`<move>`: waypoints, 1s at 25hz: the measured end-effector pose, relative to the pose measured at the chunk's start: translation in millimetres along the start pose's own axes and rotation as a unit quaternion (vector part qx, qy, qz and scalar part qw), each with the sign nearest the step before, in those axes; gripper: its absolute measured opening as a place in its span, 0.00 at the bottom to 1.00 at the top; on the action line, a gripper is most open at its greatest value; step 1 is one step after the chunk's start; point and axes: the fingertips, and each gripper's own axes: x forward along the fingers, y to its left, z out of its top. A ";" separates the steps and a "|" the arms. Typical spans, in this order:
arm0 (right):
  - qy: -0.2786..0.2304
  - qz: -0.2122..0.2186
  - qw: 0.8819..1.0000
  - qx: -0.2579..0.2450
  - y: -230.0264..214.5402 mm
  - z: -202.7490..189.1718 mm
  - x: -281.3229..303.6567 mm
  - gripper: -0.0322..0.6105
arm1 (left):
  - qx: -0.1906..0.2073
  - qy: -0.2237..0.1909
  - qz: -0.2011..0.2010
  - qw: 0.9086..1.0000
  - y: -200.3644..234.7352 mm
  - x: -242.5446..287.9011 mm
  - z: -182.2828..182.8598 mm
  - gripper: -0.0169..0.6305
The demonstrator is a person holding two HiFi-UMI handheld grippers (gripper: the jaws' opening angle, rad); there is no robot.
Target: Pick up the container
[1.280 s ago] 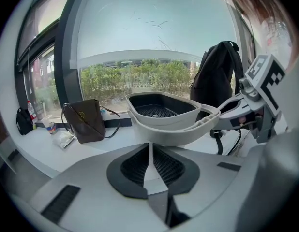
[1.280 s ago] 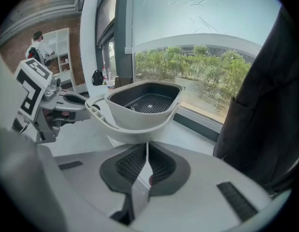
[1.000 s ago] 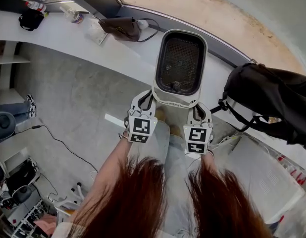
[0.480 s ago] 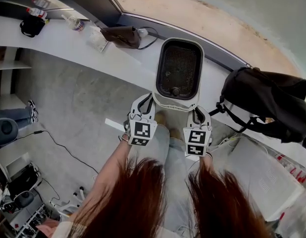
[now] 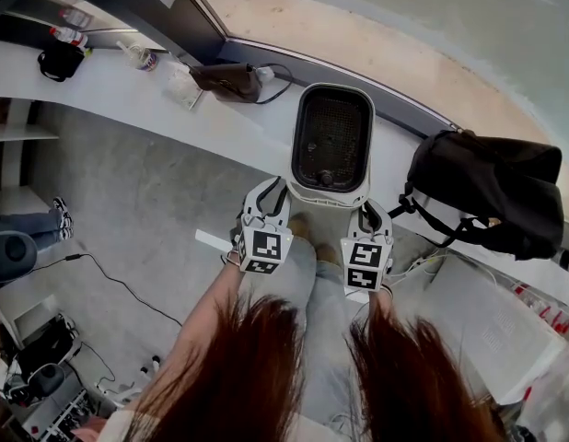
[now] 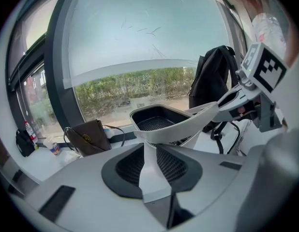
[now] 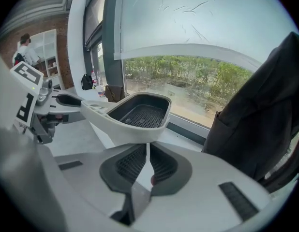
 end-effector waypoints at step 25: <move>-0.004 -0.052 0.999 0.004 -27.6 47.1 0.5 0.22 | 0.027 -0.006 -0.021 0.999 14.2 1.0 40.4 0.15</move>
